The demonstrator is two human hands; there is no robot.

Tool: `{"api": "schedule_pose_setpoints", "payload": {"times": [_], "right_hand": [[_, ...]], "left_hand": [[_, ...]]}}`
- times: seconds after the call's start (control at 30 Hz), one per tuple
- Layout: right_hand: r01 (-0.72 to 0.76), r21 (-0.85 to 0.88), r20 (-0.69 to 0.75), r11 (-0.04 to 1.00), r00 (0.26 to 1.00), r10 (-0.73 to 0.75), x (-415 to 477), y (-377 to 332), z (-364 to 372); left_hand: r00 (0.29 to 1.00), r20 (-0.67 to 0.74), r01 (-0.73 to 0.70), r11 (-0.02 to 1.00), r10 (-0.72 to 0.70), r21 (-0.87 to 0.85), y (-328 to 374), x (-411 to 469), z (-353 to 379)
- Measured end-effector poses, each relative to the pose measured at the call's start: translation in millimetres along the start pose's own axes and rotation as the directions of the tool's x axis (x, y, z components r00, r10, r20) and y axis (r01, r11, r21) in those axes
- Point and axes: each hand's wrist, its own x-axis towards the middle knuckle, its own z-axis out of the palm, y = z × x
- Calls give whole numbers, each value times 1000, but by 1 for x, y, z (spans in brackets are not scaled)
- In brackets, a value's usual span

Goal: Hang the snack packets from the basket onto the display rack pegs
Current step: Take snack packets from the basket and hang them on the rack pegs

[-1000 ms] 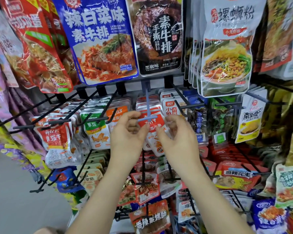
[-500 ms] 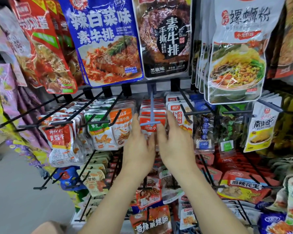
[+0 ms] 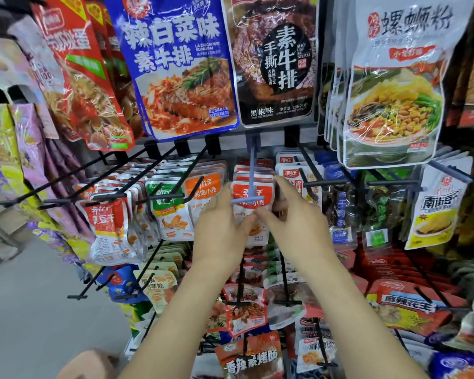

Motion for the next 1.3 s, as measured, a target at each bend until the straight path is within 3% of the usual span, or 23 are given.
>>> {"api": "schedule_pose_setpoints", "payload": {"times": [0.07, 0.27, 0.37, 0.5, 0.63, 0.77, 0.9, 1.0, 1.13, 1.2, 1.3], "right_hand": [[-6, -19, 40, 1000, 999, 6, -7, 1, -2], [-29, 53, -53, 998, 998, 32, -30, 2, 1], [-31, 40, -92, 999, 995, 35, -47, 4, -9], [-177, 111, -27, 978, 983, 181, -75, 10, -29], [-304, 179, 56, 936, 953, 299, -128, 16, -62], [-436, 121, 19, 892, 899, 437, -200, 20, -110], [-568, -85, -27, 819, 823, 568, -285, 29, -160], [-670, -224, -93, 708, 738, 668, -358, 37, -199], [-813, -275, -248, 513, 576, 779, -470, 59, -238], [-882, -184, -338, 434, 471, 815, -534, 76, -255], [-947, 43, -540, 318, 246, 805, -624, 97, -278]], "left_hand": [[1000, 11, -15, 1000, 15, 10, -3, -4, -2], [1000, 7, 9, 999, -10, 34, -18, -13, 3], [997, -57, -53, 999, 53, -2, -17, -30, -7], [976, -100, -204, 973, 193, -110, -21, -63, -19], [937, 128, -289, 927, 325, -238, -28, -97, -21], [816, 339, -361, 870, 469, -335, -28, -136, -7], [645, 467, -436, 793, 605, -425, 2, -177, 24], [503, 532, -455, 732, 681, -507, 41, -216, 51], [332, 529, -533, 618, 781, -578, 95, -288, 92], [261, 569, -538, 607, 779, -584, 121, -330, 116], [138, 637, -525, 601, 759, -603, 167, -400, 151]]}}
